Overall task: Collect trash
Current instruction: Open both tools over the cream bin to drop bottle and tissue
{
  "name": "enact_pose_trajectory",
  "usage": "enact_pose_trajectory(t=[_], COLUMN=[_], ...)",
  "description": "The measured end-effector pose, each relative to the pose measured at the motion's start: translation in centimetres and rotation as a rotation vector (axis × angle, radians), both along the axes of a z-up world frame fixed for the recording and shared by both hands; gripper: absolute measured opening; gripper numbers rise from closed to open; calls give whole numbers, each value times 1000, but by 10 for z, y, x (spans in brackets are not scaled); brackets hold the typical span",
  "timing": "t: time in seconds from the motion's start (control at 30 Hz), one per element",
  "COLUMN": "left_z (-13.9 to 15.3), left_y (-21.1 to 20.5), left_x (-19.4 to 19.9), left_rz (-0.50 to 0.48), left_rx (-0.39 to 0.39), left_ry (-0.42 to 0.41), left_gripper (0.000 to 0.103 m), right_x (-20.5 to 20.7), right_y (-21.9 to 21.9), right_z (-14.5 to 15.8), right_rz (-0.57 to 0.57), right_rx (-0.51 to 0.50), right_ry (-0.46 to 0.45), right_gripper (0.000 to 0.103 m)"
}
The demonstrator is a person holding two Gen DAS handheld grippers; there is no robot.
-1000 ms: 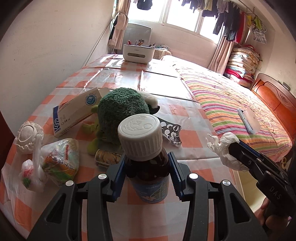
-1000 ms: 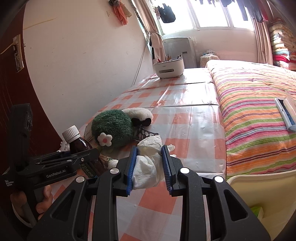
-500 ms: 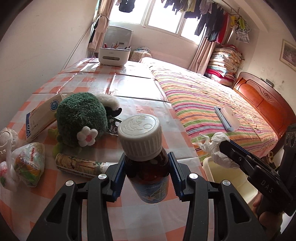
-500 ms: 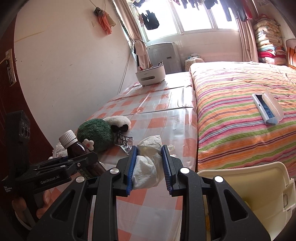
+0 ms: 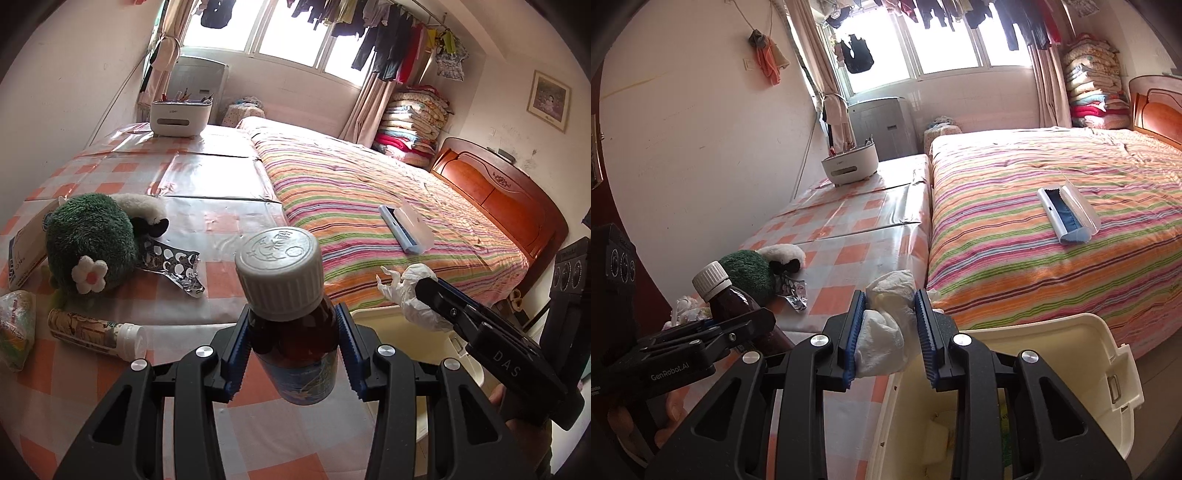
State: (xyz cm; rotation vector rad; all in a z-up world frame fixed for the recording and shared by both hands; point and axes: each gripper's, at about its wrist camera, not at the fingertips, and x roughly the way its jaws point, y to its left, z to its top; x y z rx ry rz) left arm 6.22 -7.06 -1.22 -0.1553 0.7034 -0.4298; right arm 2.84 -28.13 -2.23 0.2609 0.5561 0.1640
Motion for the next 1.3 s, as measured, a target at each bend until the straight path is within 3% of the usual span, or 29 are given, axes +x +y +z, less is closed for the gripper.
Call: enact_pose_trajectory(t=[0.23,0.33,0.4,0.47,0.93,1.2,1.27,1.3], left_z=[4,4,4,3,-5,-10,-10,-10], left_y=[-26,-35,-41,-45,-86,-105,-107,-107], left_x=[-10,-12,-12,-10,-11,-10,-11,-11], left_rz=[-74,-99,-112,-124,-214,-253,-256,-251], left_rx=[-8,-18,-21,-31,-17,5,10,7], left_ry=[-5,6,17,31,84,89,77,69], left_gripper=[43,43,43,43,43,43,45,53], right_x=[-11,-15,-17,-20,-45,-49,-48,-49], right_y=[-28,-41,-48,-55,-86,-93,-93,-93], right_z=[-13,-18,-20,-22,-8,-6,-6,-6], right_rz=[-99,-136,-154,-170,-314,-342,-342,-342], right_rx=[30,65,94,125,220,244,240,241], right_ry=[41,54,59,55,-71,-97,-97,-98], right_gripper=[30,36,48,53,63,65,65,65])
